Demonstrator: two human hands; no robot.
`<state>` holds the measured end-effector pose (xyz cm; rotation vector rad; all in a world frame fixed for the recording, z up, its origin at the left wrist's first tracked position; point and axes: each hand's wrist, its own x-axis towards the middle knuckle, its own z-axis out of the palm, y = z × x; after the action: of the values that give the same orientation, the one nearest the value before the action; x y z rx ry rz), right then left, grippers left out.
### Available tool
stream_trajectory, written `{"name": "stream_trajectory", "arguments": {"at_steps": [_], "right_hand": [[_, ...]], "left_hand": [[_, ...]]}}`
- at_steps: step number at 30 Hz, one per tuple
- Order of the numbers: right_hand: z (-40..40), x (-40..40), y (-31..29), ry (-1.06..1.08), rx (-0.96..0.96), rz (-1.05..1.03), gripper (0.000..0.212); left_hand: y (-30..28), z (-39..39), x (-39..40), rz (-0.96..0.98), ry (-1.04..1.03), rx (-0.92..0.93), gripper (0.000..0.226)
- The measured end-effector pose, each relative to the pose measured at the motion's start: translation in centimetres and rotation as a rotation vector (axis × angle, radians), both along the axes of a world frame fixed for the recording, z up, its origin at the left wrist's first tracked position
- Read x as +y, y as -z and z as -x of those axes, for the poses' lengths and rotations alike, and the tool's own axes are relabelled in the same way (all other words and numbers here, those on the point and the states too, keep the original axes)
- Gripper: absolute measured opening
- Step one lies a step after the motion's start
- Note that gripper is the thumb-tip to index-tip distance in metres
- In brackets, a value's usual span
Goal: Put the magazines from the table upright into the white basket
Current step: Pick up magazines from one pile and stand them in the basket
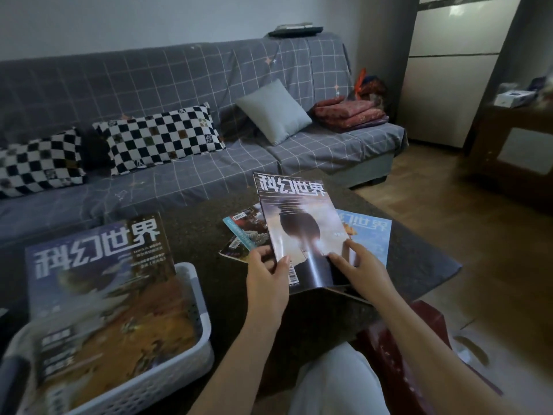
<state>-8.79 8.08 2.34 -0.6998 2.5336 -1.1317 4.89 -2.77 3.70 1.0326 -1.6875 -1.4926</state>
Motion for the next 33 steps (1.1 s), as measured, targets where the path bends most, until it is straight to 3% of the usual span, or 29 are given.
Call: {"name": "stream_trajectory", "arguments": {"at_steps": [7,16,23,29,33], "right_hand": [[-4.7,-1.3,-3.5,-0.06,-0.114,0.183,0.071],[-11.5,-5.0,-5.8,-0.144,-0.235,0.431,0.045],[-16.8,-8.4,-6.2,-0.29,-0.326,0.472,0.024],[-20.0,-11.6,-5.1,-0.369,-0.253,0.438,0.028],[-20.9,-13.3,-3.9,-0.373,-0.067,0.325,0.022]], "left_hand": [[-3.9,-8.2,0.1,0.123,-0.083,0.05,0.025],[-5.2,-17.8,-3.5,0.2,-0.16,0.1,0.02],[-3.6,-24.7,-6.7,0.179,-0.278,0.054,0.024],[-3.0,-28.4,-9.4,0.193,-0.303,-0.031,0.036],[-2.3,-29.0,-10.8,0.273,-0.354,-0.249,0.034]]}}
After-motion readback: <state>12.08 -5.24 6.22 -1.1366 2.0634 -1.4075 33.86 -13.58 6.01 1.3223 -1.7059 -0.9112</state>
